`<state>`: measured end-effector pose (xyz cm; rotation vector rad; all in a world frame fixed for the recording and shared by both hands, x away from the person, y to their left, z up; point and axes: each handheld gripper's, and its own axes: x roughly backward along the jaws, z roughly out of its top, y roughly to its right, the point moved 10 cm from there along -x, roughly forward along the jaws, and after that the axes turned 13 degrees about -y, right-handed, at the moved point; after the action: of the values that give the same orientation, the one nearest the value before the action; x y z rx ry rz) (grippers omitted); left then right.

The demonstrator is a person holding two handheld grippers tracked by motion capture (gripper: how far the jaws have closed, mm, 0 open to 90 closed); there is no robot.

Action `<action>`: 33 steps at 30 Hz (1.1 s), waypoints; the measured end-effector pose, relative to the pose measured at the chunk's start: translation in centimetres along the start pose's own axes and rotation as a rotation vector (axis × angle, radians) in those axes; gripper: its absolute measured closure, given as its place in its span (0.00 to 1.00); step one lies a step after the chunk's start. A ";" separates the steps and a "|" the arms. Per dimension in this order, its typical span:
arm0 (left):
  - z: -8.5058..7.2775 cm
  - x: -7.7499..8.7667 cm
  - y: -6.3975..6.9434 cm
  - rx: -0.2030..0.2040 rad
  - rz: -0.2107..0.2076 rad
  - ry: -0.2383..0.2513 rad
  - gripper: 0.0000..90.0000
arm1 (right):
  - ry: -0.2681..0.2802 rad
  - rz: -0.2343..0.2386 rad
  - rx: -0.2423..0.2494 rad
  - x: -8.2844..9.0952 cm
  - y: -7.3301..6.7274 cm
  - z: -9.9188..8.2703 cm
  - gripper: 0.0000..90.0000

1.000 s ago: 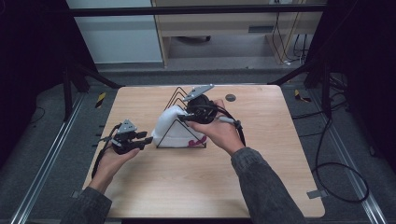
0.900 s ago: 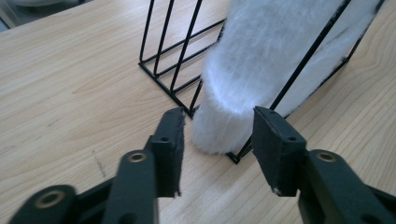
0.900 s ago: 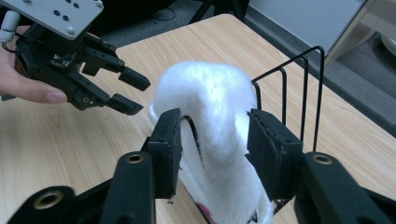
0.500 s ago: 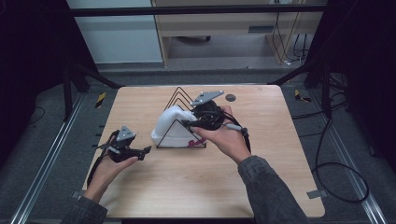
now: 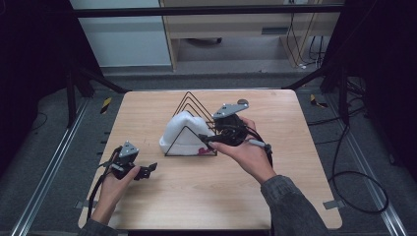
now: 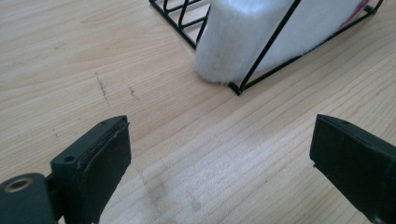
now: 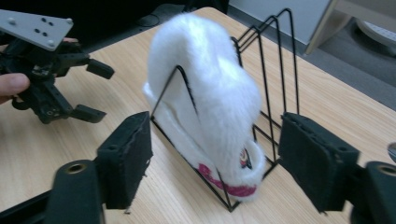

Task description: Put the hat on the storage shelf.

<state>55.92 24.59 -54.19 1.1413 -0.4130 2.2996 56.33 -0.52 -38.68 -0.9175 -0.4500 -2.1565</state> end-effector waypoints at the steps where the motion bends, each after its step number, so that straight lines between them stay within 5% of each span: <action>1: -0.2 -0.1 -0.1 0.001 0.003 -0.002 0.05 | 0.000 -0.008 -0.005 0.1 0.2 -0.2 0.25; 22: -2.7 -2.2 -0.7 0.019 0.014 -0.089 0.05 | 0.019 -0.087 -0.083 2.0 3.4 -4.2 0.10; 33: -2.8 -2.4 -0.7 0.028 0.005 -0.069 0.02 | 0.022 -0.105 -0.089 3.4 4.3 -6.2 0.06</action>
<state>55.70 25.72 -57.77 1.2376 -0.4114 2.2820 54.96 -8.53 -40.27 -0.9362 -0.4020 -2.2952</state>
